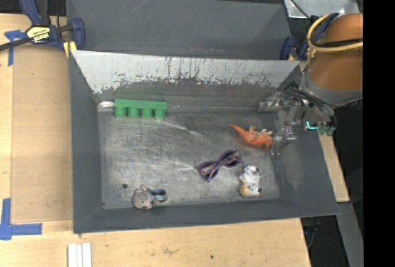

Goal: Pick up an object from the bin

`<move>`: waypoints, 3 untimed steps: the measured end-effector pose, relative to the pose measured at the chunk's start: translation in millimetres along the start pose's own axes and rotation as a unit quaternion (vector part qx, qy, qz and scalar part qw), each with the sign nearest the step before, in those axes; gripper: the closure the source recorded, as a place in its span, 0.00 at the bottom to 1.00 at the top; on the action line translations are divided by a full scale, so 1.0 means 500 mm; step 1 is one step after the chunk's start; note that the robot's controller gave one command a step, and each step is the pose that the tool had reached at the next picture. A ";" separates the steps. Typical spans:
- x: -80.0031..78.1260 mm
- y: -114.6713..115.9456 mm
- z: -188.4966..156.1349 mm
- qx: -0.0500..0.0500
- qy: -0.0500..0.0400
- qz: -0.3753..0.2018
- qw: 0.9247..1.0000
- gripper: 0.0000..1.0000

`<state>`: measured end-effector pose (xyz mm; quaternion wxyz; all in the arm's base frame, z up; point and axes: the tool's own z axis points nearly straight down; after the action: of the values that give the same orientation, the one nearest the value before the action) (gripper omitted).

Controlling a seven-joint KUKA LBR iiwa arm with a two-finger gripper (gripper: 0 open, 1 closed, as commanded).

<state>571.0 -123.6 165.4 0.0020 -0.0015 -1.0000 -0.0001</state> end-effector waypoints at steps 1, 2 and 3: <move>-0.002 0.001 -0.008 0.001 -0.003 -0.001 1.000 0.00; -0.001 0.030 0.053 0.002 -0.009 0.011 1.000 0.00; 0.005 0.020 0.175 0.000 -0.016 0.003 1.000 1.00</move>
Offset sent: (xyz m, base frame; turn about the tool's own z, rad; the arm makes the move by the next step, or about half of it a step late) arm -0.0092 0.0505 -0.0954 0.0537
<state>568.0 -113.5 78.1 -0.0140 -0.0042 -0.9999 -0.0004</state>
